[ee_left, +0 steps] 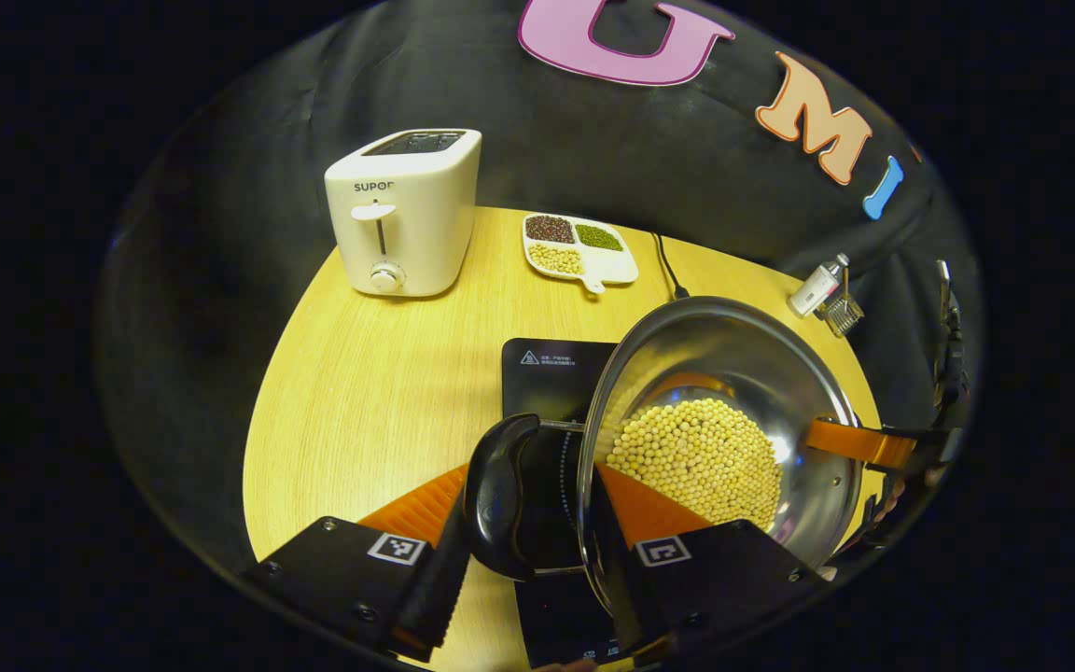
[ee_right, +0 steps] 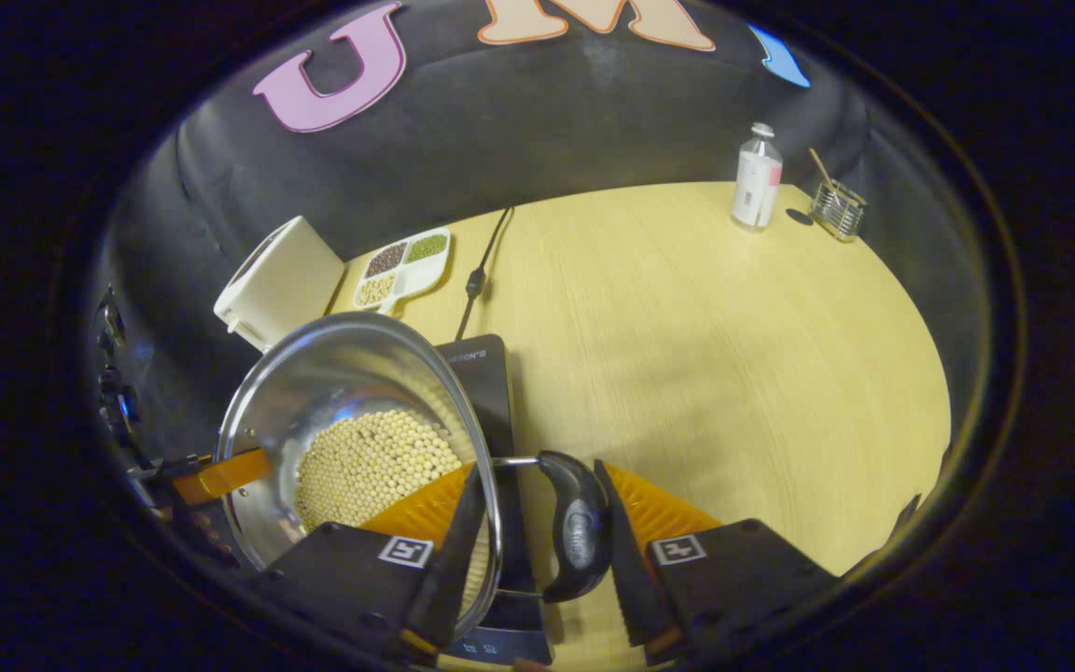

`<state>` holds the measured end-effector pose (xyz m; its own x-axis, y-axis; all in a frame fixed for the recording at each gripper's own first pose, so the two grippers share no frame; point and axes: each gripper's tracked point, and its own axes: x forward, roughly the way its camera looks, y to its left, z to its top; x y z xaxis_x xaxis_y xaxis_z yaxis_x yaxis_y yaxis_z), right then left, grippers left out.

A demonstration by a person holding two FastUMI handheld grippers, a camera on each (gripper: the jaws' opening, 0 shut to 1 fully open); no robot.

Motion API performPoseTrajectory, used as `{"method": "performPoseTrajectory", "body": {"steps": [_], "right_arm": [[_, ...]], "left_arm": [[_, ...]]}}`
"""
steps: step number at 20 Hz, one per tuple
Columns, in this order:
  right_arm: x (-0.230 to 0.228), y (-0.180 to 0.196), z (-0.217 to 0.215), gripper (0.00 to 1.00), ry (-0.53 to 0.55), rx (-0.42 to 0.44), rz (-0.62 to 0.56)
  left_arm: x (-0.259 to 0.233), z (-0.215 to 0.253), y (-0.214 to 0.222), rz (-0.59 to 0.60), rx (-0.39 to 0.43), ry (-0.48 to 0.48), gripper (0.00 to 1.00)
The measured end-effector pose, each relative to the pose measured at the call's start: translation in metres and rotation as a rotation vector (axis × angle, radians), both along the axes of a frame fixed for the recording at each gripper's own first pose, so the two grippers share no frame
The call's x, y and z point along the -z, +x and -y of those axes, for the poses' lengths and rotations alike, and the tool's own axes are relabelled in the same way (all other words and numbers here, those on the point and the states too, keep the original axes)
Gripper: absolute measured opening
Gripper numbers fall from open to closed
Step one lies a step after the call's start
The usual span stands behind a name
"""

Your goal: First push the handle of the pot to place it horizontally, then grasp the pot with both hands and set it on the induction cooktop.

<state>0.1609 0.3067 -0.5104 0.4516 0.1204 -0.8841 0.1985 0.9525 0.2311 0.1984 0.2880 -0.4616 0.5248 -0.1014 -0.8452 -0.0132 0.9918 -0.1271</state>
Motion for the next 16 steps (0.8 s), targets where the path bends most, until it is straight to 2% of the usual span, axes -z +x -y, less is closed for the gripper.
{"method": "performPoseTrajectory", "body": {"steps": [1, 3, 5, 6, 7, 8, 9, 10, 11, 12, 13, 14, 16], "right_arm": [[-0.004, 0.003, 0.000, 0.76, 0.005, 0.007, 0.013], [-0.008, 0.007, 0.001, 0.89, 0.001, 0.003, 0.026], [-0.013, 0.009, 0.001, 0.91, 0.006, 0.005, 0.042], [-0.016, 0.011, 0.003, 0.87, 0.004, 0.010, 0.057], [-0.020, 0.012, 0.008, 0.88, -0.006, 0.013, 0.073], [-0.025, 0.015, 0.013, 0.89, -0.017, 0.014, 0.090], [-0.029, 0.015, 0.015, 0.99, -0.019, 0.017, 0.100], [-0.036, 0.016, 0.019, 0.95, -0.014, 0.025, 0.112], [-0.041, 0.018, 0.025, 0.94, -0.010, 0.036, 0.127], [-0.048, 0.021, 0.030, 0.98, -0.003, 0.046, 0.142], [-0.056, 0.021, 0.035, 0.94, 0.006, 0.052, 0.157], [-0.063, 0.023, 0.041, 0.94, 0.011, 0.056, 0.175], [-0.080, 0.026, 0.053, 0.94, 0.023, 0.050, 0.217]], "left_arm": [[-0.001, -0.002, -0.001, 0.002, -0.005, 0.019, 0.71], [-0.010, -0.008, 0.003, 0.038, -0.014, 0.050, 0.76], [-0.023, -0.011, 0.010, 0.096, -0.007, 0.077, 0.81], [-0.029, -0.012, 0.010, 0.111, 0.000, 0.092, 0.86], [-0.035, -0.012, 0.009, 0.126, 0.002, 0.103, 0.88], [-0.042, -0.014, 0.010, 0.148, 0.000, 0.115, 0.89], [-0.051, -0.015, 0.012, 0.177, -0.006, 0.132, 0.89], [-0.061, -0.016, 0.015, 0.212, -0.007, 0.147, 0.89], [-0.071, -0.013, 0.017, 0.243, -0.003, 0.159, 0.89], [-0.079, -0.009, 0.017, 0.264, 0.006, 0.171, 0.89], [-0.088, -0.007, 0.015, 0.283, 0.011, 0.189, 0.93], [-0.099, -0.003, 0.017, 0.307, 0.020, 0.202, 0.93], [-0.124, 0.011, 0.017, 0.364, 0.022, 0.218, 0.88]]}}
